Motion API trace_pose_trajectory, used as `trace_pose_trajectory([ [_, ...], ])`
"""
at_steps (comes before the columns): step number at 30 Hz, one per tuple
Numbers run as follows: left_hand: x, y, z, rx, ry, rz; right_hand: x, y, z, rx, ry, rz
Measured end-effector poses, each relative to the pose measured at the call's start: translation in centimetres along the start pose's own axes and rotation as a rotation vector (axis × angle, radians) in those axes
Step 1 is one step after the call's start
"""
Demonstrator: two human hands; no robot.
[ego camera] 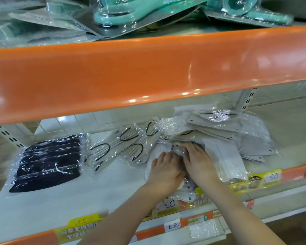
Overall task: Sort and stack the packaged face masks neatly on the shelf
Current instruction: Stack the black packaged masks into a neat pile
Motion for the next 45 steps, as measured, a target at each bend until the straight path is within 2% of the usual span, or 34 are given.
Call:
trace_pose_trajectory([
  [2,-0.5,-0.4,-0.4,-0.001,0.052,0.012,0.0,0.4,0.0,-0.025,-0.025,0.018],
  [4,-0.6,-0.6,-0.5,-0.029,0.088,0.092,0.1,0.6,-0.1,-0.02,-0.052,0.039],
  [7,-0.2,-0.5,0.0,-0.062,0.078,0.118,0.2,0.7,-0.3,0.014,-0.096,0.094],
  [15,2.0,0.3,3.0,-0.037,0.058,0.025,0.4,0.6,0.2,0.1,-0.125,0.138],
  [18,2.4,0.7,4.0,0.098,0.078,-0.11,0.7,0.4,1.0,0.172,-0.06,0.1],
  [20,2.4,1.2,4.3,0.18,0.113,-0.175,1.0,0.4,1.6,0.241,-0.044,0.158],
  [24,1.9,2.0,3.9,0.323,0.213,-0.176,2.2,-0.2,2.0,0.224,0.055,0.092],
  [27,0.9,1.8,3.5,0.367,0.208,-0.206,2.7,-0.6,2.3,0.245,0.11,0.046],
  [30,0.1,1.7,2.8,0.315,0.169,-0.237,3.0,-0.2,2.4,0.251,0.139,0.054],
  [33,-1.0,2.2,2.0,0.2,0.127,-0.274,3.1,0.3,2.3,0.153,0.139,0.05],
  [37,-4.0,3.6,2.1,-0.011,0.022,-0.418,2.3,1.4,2.0,0.038,0.151,0.011],
  [40,-6.5,4.3,2.6,-0.079,0.05,-0.246,0.5,2.1,1.6,0.048,0.138,-0.012],
  [42,-7.8,4.2,3.2,-0.047,0.146,-0.12,-1.2,2.8,1.8,0.076,0.084,-0.005],
  [45,-8.5,3.3,4.1,0.009,0.267,0.003,-3.6,3.6,1.7,0.164,0.067,0.082],
])
Point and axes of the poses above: each hand's wrist, its own x-axis away from the middle knuckle, its own y-axis out of the back of the hand, z = x × y, the point moved 1 cm from there along -x, towards the middle knuckle, and after that the axes turned 11 degrees about -y, right-handed, at the moved point
